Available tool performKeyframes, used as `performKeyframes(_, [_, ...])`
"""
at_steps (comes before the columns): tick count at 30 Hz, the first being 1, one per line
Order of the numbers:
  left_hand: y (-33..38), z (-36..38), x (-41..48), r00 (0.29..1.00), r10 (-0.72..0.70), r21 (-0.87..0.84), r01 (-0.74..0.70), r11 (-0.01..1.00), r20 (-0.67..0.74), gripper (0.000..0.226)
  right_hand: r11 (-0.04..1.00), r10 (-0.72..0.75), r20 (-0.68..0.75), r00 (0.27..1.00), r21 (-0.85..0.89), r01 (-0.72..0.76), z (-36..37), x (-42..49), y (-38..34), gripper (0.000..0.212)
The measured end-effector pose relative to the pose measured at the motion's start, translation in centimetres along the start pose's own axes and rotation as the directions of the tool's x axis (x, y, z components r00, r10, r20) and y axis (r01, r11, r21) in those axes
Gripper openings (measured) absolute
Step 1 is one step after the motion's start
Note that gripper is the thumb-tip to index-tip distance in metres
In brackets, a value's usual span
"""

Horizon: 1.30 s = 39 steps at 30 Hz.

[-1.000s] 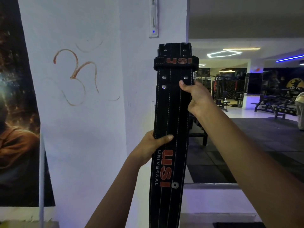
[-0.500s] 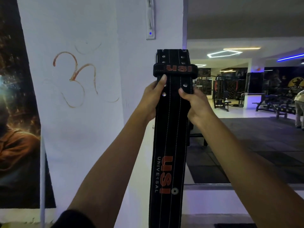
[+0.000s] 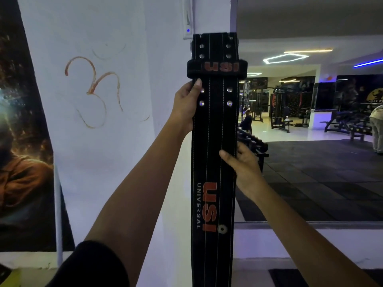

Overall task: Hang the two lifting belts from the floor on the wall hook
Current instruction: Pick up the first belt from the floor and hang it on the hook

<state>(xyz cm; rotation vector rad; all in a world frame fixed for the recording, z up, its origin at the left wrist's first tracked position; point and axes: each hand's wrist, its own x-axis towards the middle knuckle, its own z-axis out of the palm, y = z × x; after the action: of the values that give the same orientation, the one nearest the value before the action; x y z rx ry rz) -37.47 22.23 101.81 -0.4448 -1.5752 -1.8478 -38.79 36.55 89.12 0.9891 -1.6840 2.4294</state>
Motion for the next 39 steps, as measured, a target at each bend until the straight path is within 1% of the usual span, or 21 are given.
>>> performKeyframes(2, [0.9,0.1,0.5,1.0,0.03,-0.019,-0.03,0.999,-0.004,0.021,1.0,-0.024,-0.004,1.0,0.016,0.024,0.3,0.3,-0.5,0.027])
performKeyframes(3, [1.4,0.1,0.7,0.999,0.041,-0.032,-0.041,0.999,-0.006,0.021,1.0,-0.016,0.007,1.0,-0.015,0.016,0.3,-0.3,-0.1,0.029])
performKeyframes(6, [2.4,0.0,1.2,0.997,0.073,-0.049,-0.072,0.996,0.007,0.02,0.991,0.079,0.043,0.996,-0.111,-0.073,0.0,-2.8,2.5,0.03])
performKeyframes(9, [2.9,0.1,1.2,0.995,0.097,-0.061,-0.096,0.994,0.026,0.021,0.995,0.072,-0.004,0.997,-0.068,-0.072,0.1,-2.5,2.6,0.026])
performKeyframes(11, [3.2,0.1,1.2,0.994,0.104,-0.064,-0.101,0.993,0.037,0.021,0.999,0.028,-0.026,0.999,-0.017,-0.029,0.5,-1.2,1.3,0.025])
performKeyframes(13, [3.5,0.1,1.2,0.994,0.106,-0.068,-0.104,0.992,0.033,0.022,1.0,-0.011,-0.016,1.0,0.014,0.012,0.7,-0.6,0.6,0.024])
performKeyframes(15, [3.5,0.1,1.2,0.994,0.103,-0.063,-0.1,0.993,0.032,0.023,1.0,0.01,-0.008,1.0,-0.022,-0.011,0.6,-1.2,1.2,0.027])
performKeyframes(17, [3.3,0.0,1.0,0.995,0.091,-0.054,-0.089,0.995,0.035,0.024,0.995,0.069,-0.003,0.998,-0.072,-0.069,0.2,-2.4,2.6,0.028])
performKeyframes(19, [3.0,0.0,0.9,0.997,0.077,-0.058,-0.075,0.995,0.031,0.024,0.994,0.085,-0.011,0.996,-0.064,-0.086,0.0,-2.8,3.1,0.027])
performKeyframes(25, [3.6,0.2,1.3,0.996,0.088,-0.066,-0.086,0.994,0.022,0.022,1.0,-0.006,-0.006,1.0,0.002,0.006,0.2,-0.2,0.6,0.027])
performKeyframes(29, [3.4,-0.1,1.2,0.994,0.096,-0.054,-0.093,0.994,0.047,0.022,0.996,0.083,-0.007,0.997,-0.035,-0.083,-0.4,-1.8,2.8,0.029])
performKeyframes(31, [3.0,-0.2,1.0,0.995,0.091,-0.051,-0.088,0.995,0.045,0.023,0.993,0.106,-0.011,0.994,-0.044,-0.106,-0.4,-1.9,2.8,0.028])
performKeyframes(34, [2.9,-0.2,0.8,0.996,0.088,-0.042,-0.086,0.995,0.028,0.027,0.996,0.054,0.007,0.999,-0.071,-0.053,0.3,-0.6,0.4,0.029])
performKeyframes(36, [2.9,-0.3,0.8,0.996,0.093,-0.028,-0.093,0.995,0.016,0.032,0.999,-0.015,-0.001,1.0,-0.036,0.015,1.2,0.9,-2.0,0.028])
performKeyframes(39, [2.6,-0.7,0.7,0.994,0.108,-0.002,-0.108,0.994,0.02,0.036,0.996,-0.091,-0.043,0.995,-0.016,0.091,2.5,3.7,-5.5,0.015])
